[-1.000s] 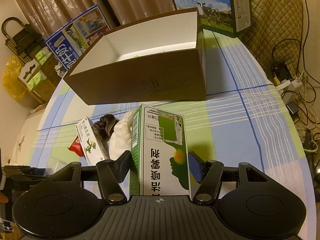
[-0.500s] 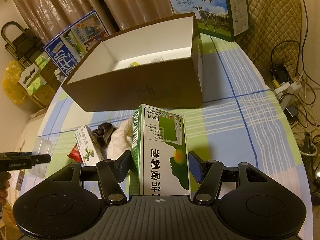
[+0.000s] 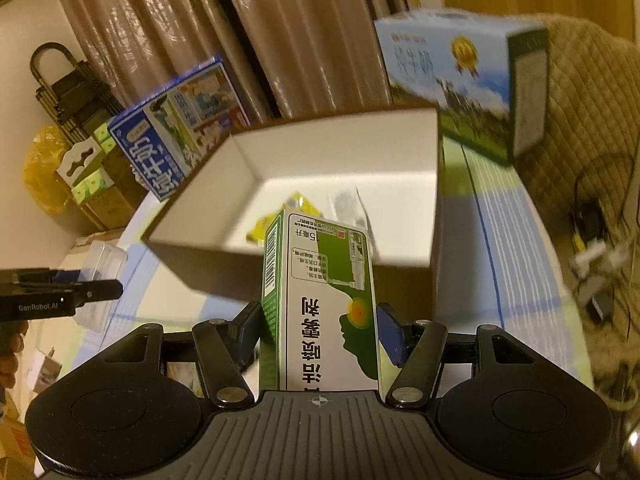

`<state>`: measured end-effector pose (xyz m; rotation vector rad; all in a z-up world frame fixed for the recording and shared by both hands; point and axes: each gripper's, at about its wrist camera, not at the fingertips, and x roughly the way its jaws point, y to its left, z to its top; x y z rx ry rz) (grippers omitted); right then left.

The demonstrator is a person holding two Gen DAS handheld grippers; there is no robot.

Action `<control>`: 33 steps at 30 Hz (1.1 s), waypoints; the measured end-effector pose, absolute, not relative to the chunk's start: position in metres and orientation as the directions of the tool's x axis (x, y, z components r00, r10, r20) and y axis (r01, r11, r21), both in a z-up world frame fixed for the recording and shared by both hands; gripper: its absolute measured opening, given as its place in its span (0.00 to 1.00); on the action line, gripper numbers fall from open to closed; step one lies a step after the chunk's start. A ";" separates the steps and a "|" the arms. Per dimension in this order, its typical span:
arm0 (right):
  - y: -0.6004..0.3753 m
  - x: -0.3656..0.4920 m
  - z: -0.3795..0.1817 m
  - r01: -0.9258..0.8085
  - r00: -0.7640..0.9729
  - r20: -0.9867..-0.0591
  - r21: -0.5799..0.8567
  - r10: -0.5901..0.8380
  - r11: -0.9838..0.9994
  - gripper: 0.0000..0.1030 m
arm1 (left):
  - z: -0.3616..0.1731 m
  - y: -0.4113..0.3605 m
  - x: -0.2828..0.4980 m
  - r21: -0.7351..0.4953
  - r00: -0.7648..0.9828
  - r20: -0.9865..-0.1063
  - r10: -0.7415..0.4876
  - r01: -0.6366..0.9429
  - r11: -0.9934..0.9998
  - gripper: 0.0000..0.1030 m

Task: Organize objects
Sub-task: 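Lift the medicine box and plastic tray and carry them over the box, then open both tools to release the medicine box and tray inside the box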

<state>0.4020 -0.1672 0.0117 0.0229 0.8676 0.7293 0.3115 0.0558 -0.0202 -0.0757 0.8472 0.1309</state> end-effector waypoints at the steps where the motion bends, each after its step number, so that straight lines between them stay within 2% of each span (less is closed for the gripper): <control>1: -0.163 0.409 0.014 -0.581 0.428 -0.683 0.294 0.592 0.759 0.57 | -0.016 0.056 0.320 -0.009 0.661 -0.746 0.087 -0.141 0.990 0.51; 7: -0.132 0.459 0.023 -0.608 0.448 -0.686 0.236 0.573 0.758 0.57 | -0.002 0.066 0.385 -0.008 0.678 -0.731 0.078 -0.124 0.992 0.51; 14: -0.099 0.514 0.007 -0.616 0.439 -0.742 0.163 0.507 0.771 0.57 | -0.021 0.072 0.456 0.044 0.611 -0.787 0.088 -0.087 0.995 0.51; 19: -0.080 0.546 -0.015 -0.616 0.419 -0.800 0.097 0.429 0.782 0.57 | -0.043 0.073 0.480 0.075 0.560 -0.823 0.097 -0.063 0.995 0.51; 25: -0.052 0.569 -0.047 -0.653 0.436 -0.854 -0.084 0.283 0.753 0.57 | -0.062 0.076 0.493 0.083 0.517 -0.850 0.100 -0.057 0.995 0.51; 31: -0.024 0.572 -0.083 -0.704 0.521 -0.845 -0.347 0.119 0.620 0.57 | -0.071 0.077 0.500 0.089 0.500 -0.860 0.101 -0.048 0.995 0.51; 33: -0.017 0.574 -0.090 -0.719 0.528 -0.844 -0.388 0.090 0.577 0.57 | -0.074 0.078 0.502 0.084 0.495 -0.863 0.098 -0.050 0.995 0.51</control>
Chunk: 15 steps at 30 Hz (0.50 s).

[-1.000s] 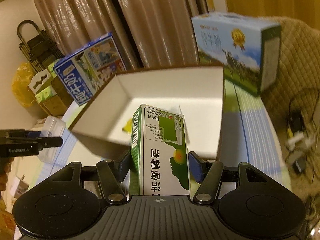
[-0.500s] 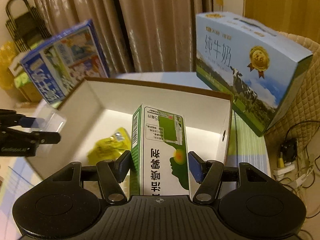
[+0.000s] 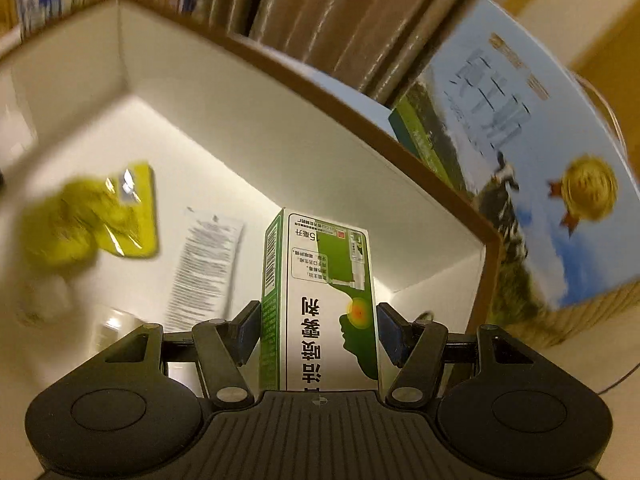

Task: Organize objects
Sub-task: 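Open both tools to release the medicine box and tray inside the box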

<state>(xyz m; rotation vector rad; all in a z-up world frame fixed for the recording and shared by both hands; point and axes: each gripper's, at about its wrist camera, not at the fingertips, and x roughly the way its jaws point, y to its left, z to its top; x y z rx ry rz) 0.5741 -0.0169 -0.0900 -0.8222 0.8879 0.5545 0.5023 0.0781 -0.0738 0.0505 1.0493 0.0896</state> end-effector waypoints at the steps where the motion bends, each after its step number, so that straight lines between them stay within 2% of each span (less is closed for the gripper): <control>1: -0.015 0.576 -0.093 -0.724 0.526 -0.847 -0.400 0.075 0.561 0.57 | -0.075 0.079 0.504 0.085 0.492 -0.865 0.099 -0.050 0.995 0.51; 9: -0.011 0.587 -0.105 -0.720 0.535 -0.844 -0.428 0.044 0.546 0.57 | -0.080 0.080 0.507 0.097 0.479 -0.872 0.103 -0.038 0.995 0.51; 15: -0.023 0.585 -0.083 -0.720 0.514 -0.846 -0.334 0.143 0.608 0.57 | -0.084 0.080 0.509 0.112 0.464 -0.878 0.116 -0.037 0.993 0.51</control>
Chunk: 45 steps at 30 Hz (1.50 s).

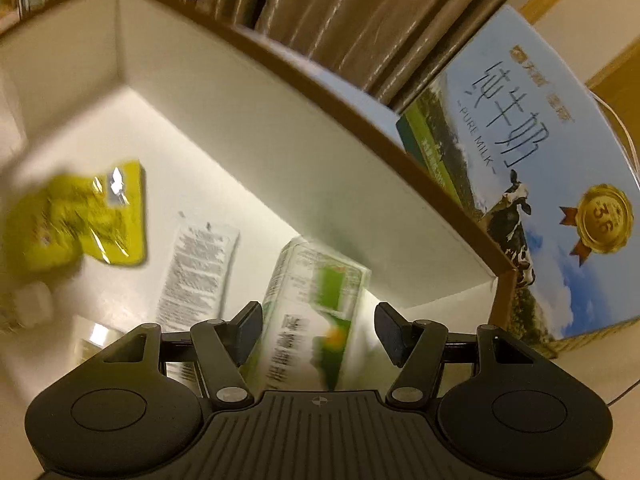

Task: Organize objects
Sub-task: 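Open both tools to release the medicine box and tray inside the box, then withdraw both tools from the box back toward the remaining items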

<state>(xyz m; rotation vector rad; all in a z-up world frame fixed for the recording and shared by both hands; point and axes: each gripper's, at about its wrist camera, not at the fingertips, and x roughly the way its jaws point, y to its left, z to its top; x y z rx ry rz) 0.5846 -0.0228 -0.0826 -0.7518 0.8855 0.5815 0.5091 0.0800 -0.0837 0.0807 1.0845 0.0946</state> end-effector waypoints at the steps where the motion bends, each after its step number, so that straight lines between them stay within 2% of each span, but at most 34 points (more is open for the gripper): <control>1: -0.027 0.583 -0.077 -0.717 0.511 -0.843 -0.312 0.166 0.623 0.57 | -0.085 0.080 0.510 0.116 0.457 -0.881 0.120 -0.037 0.993 0.51; 7: -0.039 0.572 -0.047 -0.706 0.499 -0.821 -0.200 0.277 0.679 0.57 | -0.095 0.074 0.513 0.149 0.427 -0.892 0.148 -0.030 0.988 0.51; 10: -0.048 0.562 -0.038 -0.699 0.495 -0.815 -0.168 0.301 0.695 0.57 | -0.101 0.068 0.513 0.206 0.424 -0.886 0.189 -0.006 0.979 0.53; 13: -0.059 0.550 -0.030 -0.689 0.493 -0.810 -0.141 0.317 0.711 0.57 | -0.103 0.065 0.512 0.212 0.422 -0.886 0.195 -0.006 0.977 0.58; 17: -0.082 0.538 -0.017 -0.665 0.465 -0.800 -0.033 0.379 0.746 0.57 | -0.096 0.066 0.502 0.188 0.434 -0.883 0.180 -0.025 0.982 0.66; 20: -0.099 0.527 -0.007 -0.645 0.452 -0.788 0.036 0.418 0.764 0.57 | -0.086 0.066 0.491 0.170 0.449 -0.878 0.168 -0.037 0.985 0.67; 30: -0.134 0.480 0.027 -0.592 0.462 -0.725 0.177 0.511 0.787 0.58 | -0.028 0.067 0.438 0.056 0.544 -0.834 0.097 -0.092 0.994 0.77; 38: -0.152 0.441 0.047 -0.550 0.445 -0.684 0.301 0.578 0.779 0.58 | 0.010 0.062 0.387 0.002 0.606 -0.790 0.094 -0.150 0.989 0.80; 45: -0.163 0.408 0.062 -0.537 0.453 -0.662 0.331 0.596 0.776 0.58 | 0.032 0.051 0.348 -0.048 0.644 -0.761 0.079 -0.178 0.983 0.81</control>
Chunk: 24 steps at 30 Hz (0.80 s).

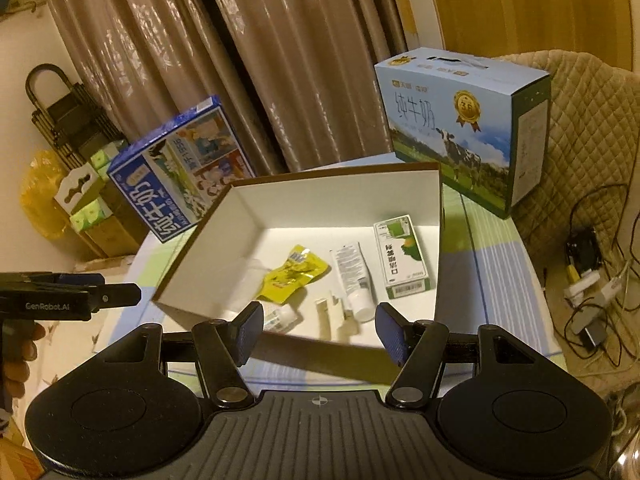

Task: Organize objects
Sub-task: 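Withdraw both tools from the box back toward the remaining items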

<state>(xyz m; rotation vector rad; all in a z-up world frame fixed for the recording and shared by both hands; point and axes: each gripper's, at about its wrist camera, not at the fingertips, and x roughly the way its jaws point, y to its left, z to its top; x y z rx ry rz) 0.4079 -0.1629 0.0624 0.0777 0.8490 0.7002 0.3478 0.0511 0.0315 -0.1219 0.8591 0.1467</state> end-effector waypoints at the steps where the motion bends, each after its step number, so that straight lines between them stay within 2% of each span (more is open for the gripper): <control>1: -0.166 0.402 0.065 -0.536 0.454 -0.658 0.338 0.601 0.774 0.58 | 0.034 0.049 0.342 -0.054 0.648 -0.758 0.074 -0.176 0.983 0.81; 24: -0.200 0.324 0.066 -0.517 0.424 -0.665 0.379 0.615 0.767 0.58 | 0.027 0.018 0.251 -0.085 0.611 -0.788 0.070 -0.221 0.971 0.82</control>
